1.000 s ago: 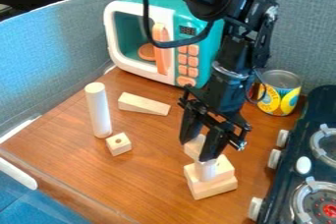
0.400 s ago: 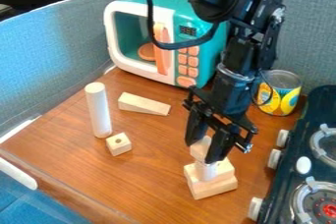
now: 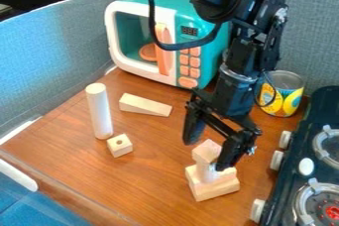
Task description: Move the cube to the table at the top of the arch cylinder
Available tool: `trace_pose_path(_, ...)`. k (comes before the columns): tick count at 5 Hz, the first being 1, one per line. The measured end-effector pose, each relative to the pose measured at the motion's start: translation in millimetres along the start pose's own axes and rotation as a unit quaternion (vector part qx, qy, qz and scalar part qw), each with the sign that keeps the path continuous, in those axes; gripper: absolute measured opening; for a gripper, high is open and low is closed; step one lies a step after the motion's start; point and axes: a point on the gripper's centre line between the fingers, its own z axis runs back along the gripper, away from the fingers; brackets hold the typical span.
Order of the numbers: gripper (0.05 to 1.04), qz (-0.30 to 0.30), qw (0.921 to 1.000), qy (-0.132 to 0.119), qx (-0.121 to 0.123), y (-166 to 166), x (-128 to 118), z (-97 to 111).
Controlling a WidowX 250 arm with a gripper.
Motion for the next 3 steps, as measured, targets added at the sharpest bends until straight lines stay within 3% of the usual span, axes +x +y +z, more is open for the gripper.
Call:
trace_pose_path(1, 1.007, 0.001, 1.0, 0.0, -0.005, -1.7, 0.0, -0.4)
trace_pose_path(2, 1.001, 0.008, 0.9996, -0.021, -0.018, -0.7, -10.2, 7.5)
trace_pose_path(3, 1.001, 0.021, 0.995, -0.095, -0.021, 6.3, -29.4, 37.7)
